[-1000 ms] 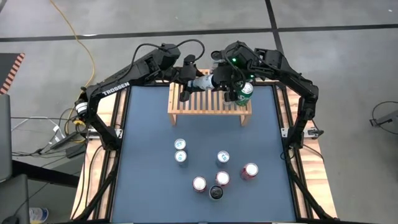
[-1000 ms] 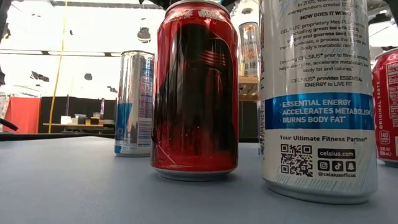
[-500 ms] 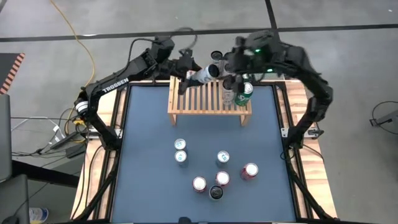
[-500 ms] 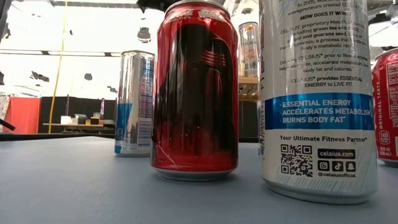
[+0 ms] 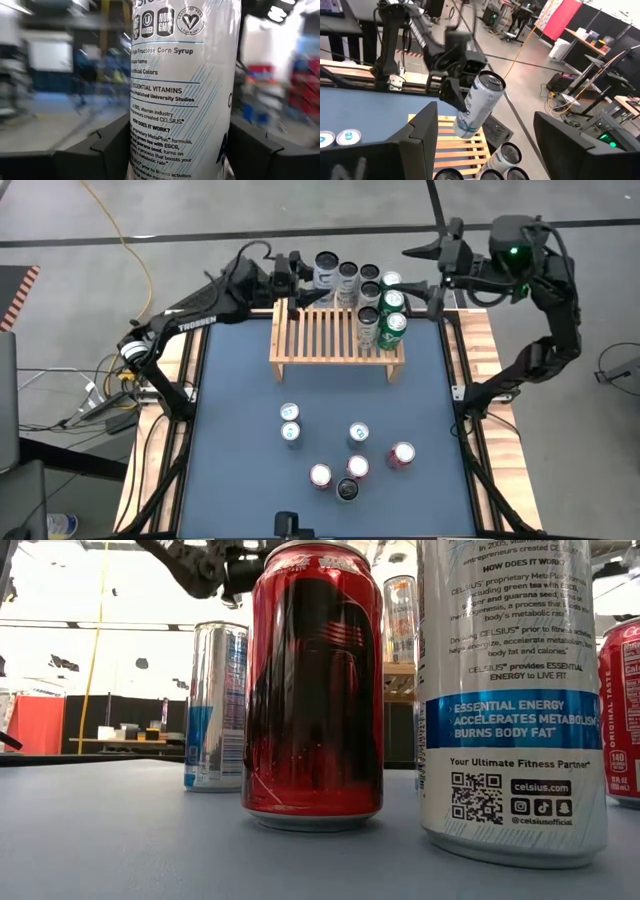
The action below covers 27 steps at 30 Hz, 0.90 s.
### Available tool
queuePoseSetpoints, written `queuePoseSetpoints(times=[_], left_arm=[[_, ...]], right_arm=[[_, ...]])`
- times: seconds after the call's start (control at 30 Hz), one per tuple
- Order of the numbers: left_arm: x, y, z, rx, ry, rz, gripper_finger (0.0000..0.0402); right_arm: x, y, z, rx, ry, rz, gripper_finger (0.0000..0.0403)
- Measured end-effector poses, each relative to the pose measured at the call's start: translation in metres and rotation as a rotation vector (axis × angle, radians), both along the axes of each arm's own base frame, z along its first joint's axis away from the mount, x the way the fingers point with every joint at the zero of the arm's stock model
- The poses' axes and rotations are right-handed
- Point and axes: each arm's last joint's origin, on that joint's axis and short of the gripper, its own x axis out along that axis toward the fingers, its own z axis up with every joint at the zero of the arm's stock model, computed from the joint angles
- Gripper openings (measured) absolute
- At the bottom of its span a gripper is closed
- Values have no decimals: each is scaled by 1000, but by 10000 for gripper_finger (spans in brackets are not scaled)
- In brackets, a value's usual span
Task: Place canned beverage on shelf
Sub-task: Put the right white-blue soda can on the shelf aligned with the other white-blue soda can
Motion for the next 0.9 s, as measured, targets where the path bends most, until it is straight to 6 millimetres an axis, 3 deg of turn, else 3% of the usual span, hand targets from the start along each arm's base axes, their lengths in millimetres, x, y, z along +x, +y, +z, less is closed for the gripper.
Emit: queuePoseSetpoints(times=[0.13, 0.27, 0.63, 0.9], left_arm=[[5, -7, -25, -29, -70, 119, 249], [24, -6, -49, -75, -43, 36, 249], [36, 1, -69, -98, -33, 34, 250], [44, 14, -100, -195, -6, -11, 250]], right_arm=[[-3, 1, 1, 4, -9, -1, 265], [0, 0, -1, 7, 2, -2, 265], [9, -3, -5, 32, 23, -6, 265], [9, -3, -5, 46, 21, -10, 265]])
